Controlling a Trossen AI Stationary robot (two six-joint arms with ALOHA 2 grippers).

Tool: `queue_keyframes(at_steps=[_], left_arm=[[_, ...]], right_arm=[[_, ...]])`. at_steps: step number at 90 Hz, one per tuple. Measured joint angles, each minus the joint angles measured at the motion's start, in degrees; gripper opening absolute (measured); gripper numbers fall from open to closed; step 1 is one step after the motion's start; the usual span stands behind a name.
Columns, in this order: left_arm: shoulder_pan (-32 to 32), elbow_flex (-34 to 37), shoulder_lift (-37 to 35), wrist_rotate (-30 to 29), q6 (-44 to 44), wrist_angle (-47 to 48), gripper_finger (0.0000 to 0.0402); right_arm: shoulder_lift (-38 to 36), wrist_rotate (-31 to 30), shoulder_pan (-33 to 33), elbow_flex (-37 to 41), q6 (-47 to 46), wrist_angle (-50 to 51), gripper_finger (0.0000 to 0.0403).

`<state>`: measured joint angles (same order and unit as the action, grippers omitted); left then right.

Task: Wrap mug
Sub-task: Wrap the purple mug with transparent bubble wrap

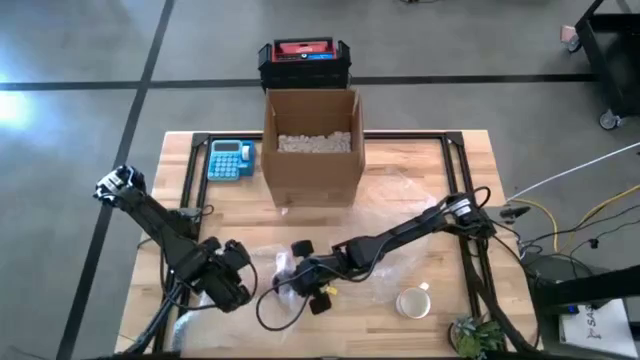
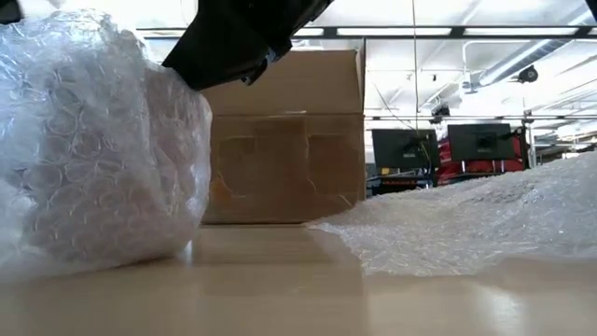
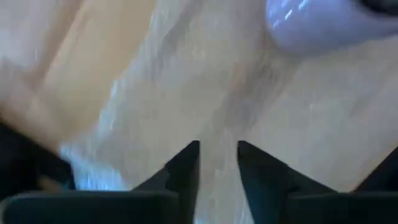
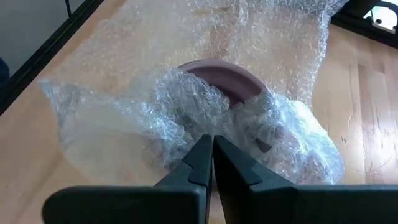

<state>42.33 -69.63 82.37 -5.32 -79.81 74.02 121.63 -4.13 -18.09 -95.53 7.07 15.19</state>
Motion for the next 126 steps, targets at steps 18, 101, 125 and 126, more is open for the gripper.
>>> queue_keyframes(at_steps=[18,101,125,126], left_arm=[[0.04,2.58,-0.02,5.54,-2.74,0.19,0.0207],[1.13,29.94,-0.07,19.31,-3.43,-32.11,0.0083],[1.14,27.08,-0.07,16.32,-2.88,-33.16,0.0007],[1.14,26.74,-0.07,16.09,-2.78,-33.04,0.0006]], right_arm=[[0.01,0.03,0.00,0.00,-0.02,0.06,0.0002],[0.06,0.06,0.00,0.15,0.06,-0.08,0.0002],[0.25,0.06,0.00,0.15,0.17,-0.23,0.0002],[0.25,0.06,0.00,0.15,0.18,-0.22,0.0002]])
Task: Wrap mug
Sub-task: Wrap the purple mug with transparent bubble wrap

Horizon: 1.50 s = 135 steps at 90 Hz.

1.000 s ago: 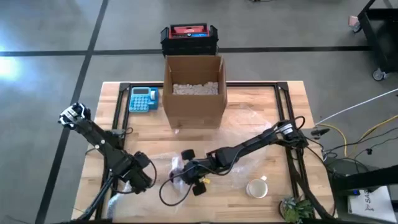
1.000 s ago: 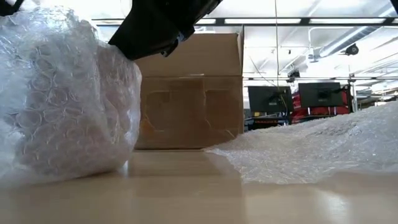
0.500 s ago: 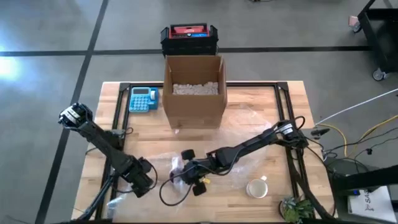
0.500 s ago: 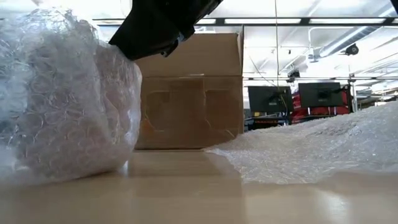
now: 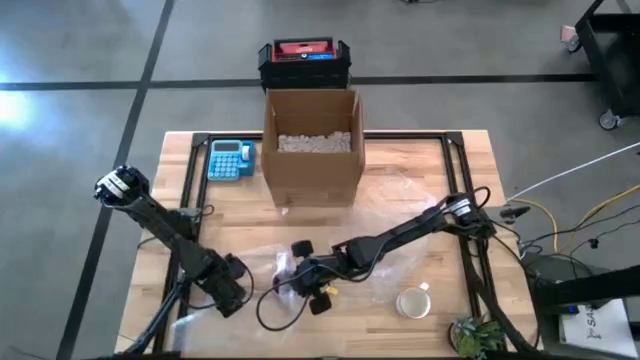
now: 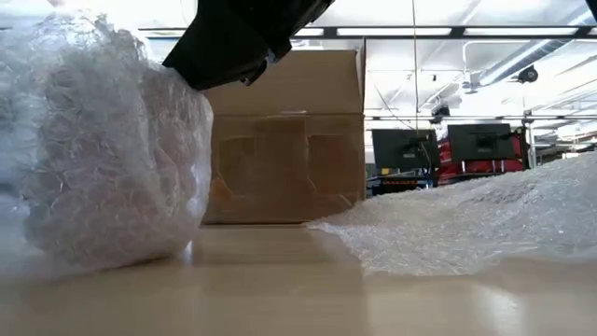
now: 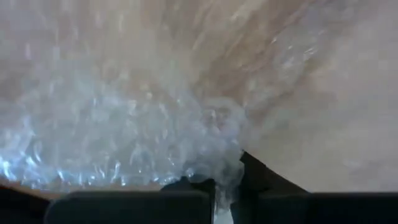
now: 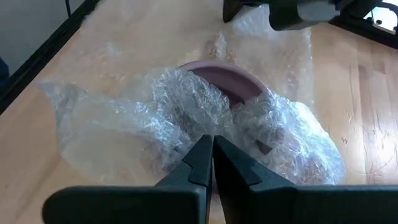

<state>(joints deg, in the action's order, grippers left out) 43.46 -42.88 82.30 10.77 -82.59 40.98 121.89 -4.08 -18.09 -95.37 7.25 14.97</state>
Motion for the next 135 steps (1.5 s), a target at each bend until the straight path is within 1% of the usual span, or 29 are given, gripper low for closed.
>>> queue_keyframes(at_steps=[8,19,29,37,47,58,80,90,101,117,135], left_arm=[[0.00,-3.18,0.00,-2.98,0.92,0.88,0.0002],[0.00,-8.88,0.00,-8.16,2.14,4.58,0.0001],[0.28,-14.99,0.00,-15.97,4.21,7.92,0.0001],[0.37,-19.07,-0.02,-21.99,7.29,7.95,0.0000],[0.33,-22.13,-0.02,-26.28,10.65,6.87,0.0000],[0.33,-22.44,0.07,-28.69,13.95,3.59,0.0000],[0.15,-21.55,3.16,-32.73,15.64,-1.00,0.0000],[0.00,-21.36,4.68,-34.65,17.70,-5.30,0.0000],[-0.06,-21.19,6.10,-38.07,20.67,-9.44,0.0000],[-0.48,-21.17,7.97,-41.29,21.89,-11.11,0.0000],[-1.53,-21.17,10.38,-42.10,21.88,-12.18,0.0000]], right_arm=[[0.02,0.00,0.00,0.00,0.23,-0.19,0.0002],[0.04,0.00,0.00,0.00,0.23,-0.25,0.0002],[0.06,0.00,0.00,0.00,0.23,-0.27,0.0002],[0.07,0.00,0.00,0.00,0.23,-0.27,0.0002],[0.07,0.00,0.00,0.00,0.23,-0.29,0.0002],[0.07,0.00,0.00,0.02,0.23,-0.27,0.0002],[0.07,0.02,0.00,0.02,-0.18,-0.27,0.0002],[0.07,0.00,0.00,0.02,-0.18,-0.27,0.0002],[0.07,-0.02,0.00,0.04,-0.22,-0.18,0.0002],[0.09,-0.02,0.02,0.07,-1.19,-0.14,0.0002],[0.10,-0.02,0.02,0.07,-1.20,-0.10,0.0002]])
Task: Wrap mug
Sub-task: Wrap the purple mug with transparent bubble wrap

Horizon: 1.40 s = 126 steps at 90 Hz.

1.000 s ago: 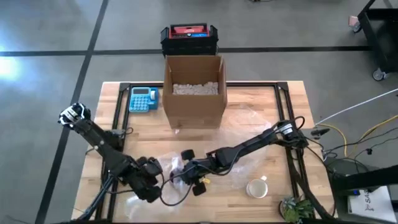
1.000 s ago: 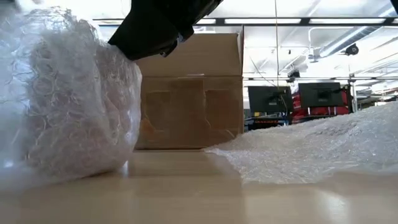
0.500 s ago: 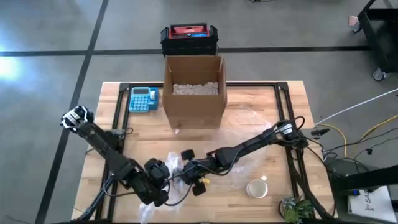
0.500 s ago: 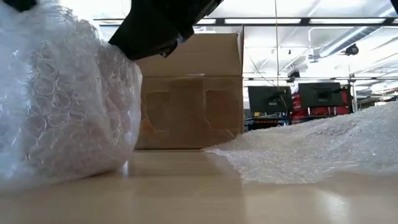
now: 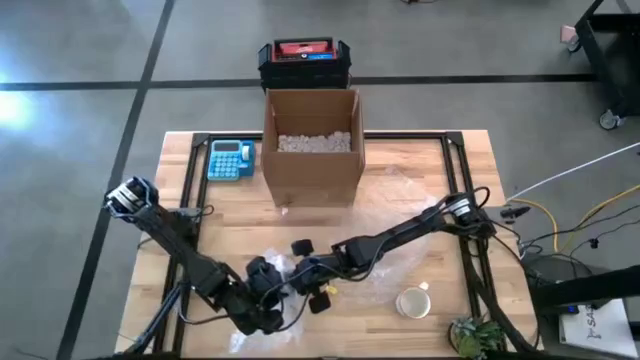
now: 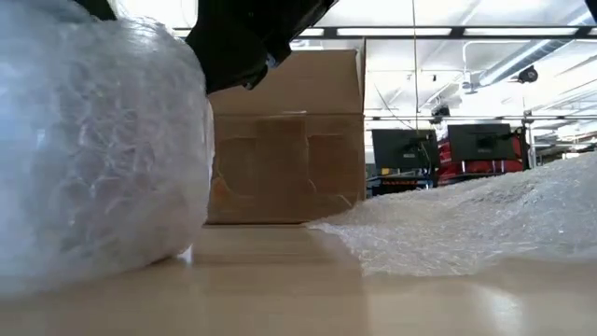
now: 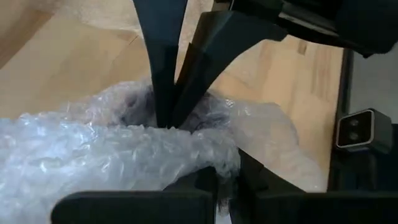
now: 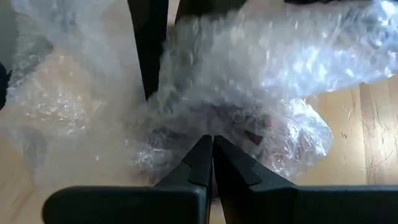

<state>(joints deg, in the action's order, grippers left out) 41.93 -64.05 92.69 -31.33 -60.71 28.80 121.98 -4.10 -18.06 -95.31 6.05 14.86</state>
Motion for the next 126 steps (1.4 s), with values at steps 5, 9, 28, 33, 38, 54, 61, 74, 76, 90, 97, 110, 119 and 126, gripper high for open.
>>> queue_keyframes(at_steps=[5,9,28,33,38,54,61,74,76,90,97,110,119,126], left_arm=[[-0.33,0.00,0.68,-0.83,0.00,-0.13,0.0000],[-0.47,-0.02,1.08,-1.18,0.00,-0.23,0.0000],[-0.59,-0.02,2.11,-2.84,-0.20,0.24,0.0000],[-0.59,0.00,2.45,-2.86,-0.23,0.22,0.0000],[-0.61,0.00,2.60,-2.90,-0.52,0.19,0.0000],[-0.68,0.00,2.69,-2.86,-1.25,0.11,0.0000],[-0.72,0.00,2.69,-2.84,-1.25,-0.17,0.0000],[-0.74,0.04,2.69,-2.83,-1.25,-0.36,0.0000],[-0.74,0.06,2.69,-2.82,-1.25,-0.38,0.0000],[-0.72,0.17,2.77,-2.18,-1.48,-0.52,0.0000],[-0.71,0.20,2.77,-2.44,-1.18,-0.61,0.0000],[-0.48,0.24,2.77,-2.78,-0.64,-0.69,0.0000],[-0.48,0.24,2.75,-2.94,-0.61,-0.76,0.0000],[-0.48,0.24,2.73,-3.08,-0.64,-0.79,0.0001]], right_arm=[[0.01,-0.06,0.00,0.00,-0.03,0.01,0.0002],[0.01,-0.05,0.07,0.00,-0.02,-0.01,0.0002],[-0.14,-0.74,0.09,-1.14,-0.97,0.81,0.0002],[-0.14,-1.21,0.11,-2.84,-2.27,2.51,0.0002],[-0.32,-1.48,0.11,-5.19,-2.46,6.32,0.0002],[-0.67,-2.42,0.07,-12.33,-1.96,20.24,0.0002],[-0.67,-2.58,-0.11,-13.57,-1.47,19.44,0.0002],[-0.08,-2.17,-0.56,-12.50,-0.21,10.54,0.0002],[0.08,-1.87,-0.57,-12.04,-0.19,9.22,0.0002],[2.52,-0.67,-0.44,-9.93,-0.45,8.02,0.0002],[3.12,-0.44,-0.44,-9.36,-0.46,8.07,0.0002],[4.21,-0.14,-0.44,-9.19,-0.19,8.27,0.0002],[4.21,-0.09,-0.42,-9.14,-0.05,8.65,0.0002],[4.10,0.00,-0.42,-9.09,-0.03,8.67,0.0002]])
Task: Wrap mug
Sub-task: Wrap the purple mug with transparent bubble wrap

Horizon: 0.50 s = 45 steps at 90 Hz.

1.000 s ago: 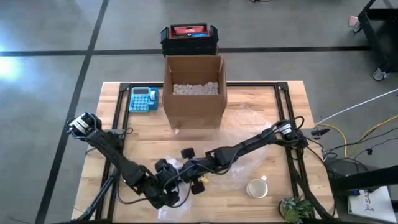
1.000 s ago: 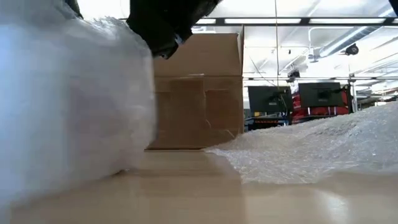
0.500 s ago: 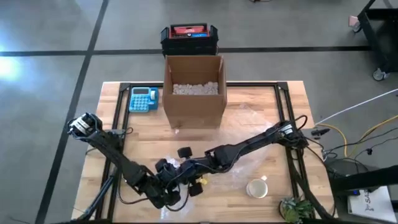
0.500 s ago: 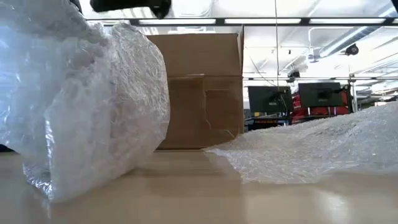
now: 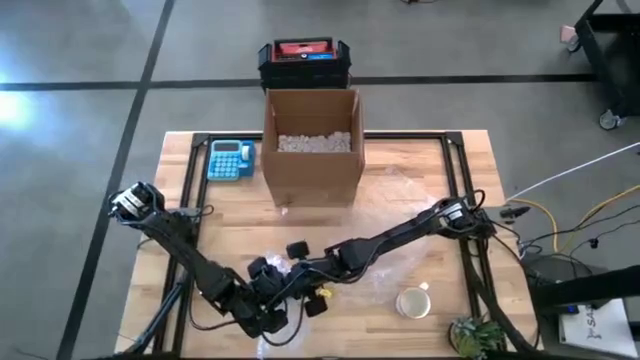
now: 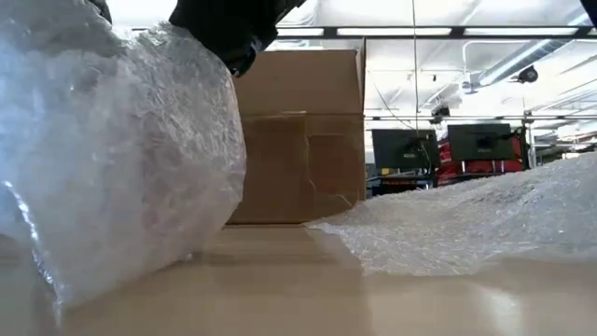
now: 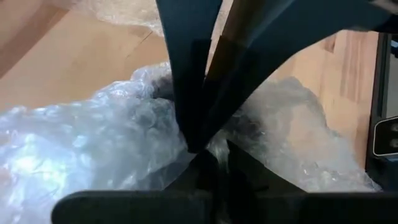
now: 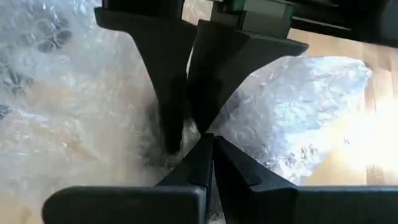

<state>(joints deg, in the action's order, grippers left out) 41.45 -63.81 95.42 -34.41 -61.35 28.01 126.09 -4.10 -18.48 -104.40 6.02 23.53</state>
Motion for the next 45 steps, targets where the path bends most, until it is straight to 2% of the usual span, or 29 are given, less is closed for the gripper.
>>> queue_keyframes(at_steps=[20,35,45], left_arm=[[-0.02,0.00,0.02,-0.27,-2.46,-0.03,0.0021],[-0.09,0.00,-0.21,-0.39,-3.05,0.80,0.0068],[-0.13,0.00,-1.50,1.59,-2.82,1.43,0.0102]], right_arm=[[0.01,0.03,0.00,0.08,-0.04,0.02,0.0002],[0.01,-0.17,0.05,0.17,0.00,-0.02,0.0002],[0.01,-0.11,0.03,0.17,-0.03,0.04,0.0002]])
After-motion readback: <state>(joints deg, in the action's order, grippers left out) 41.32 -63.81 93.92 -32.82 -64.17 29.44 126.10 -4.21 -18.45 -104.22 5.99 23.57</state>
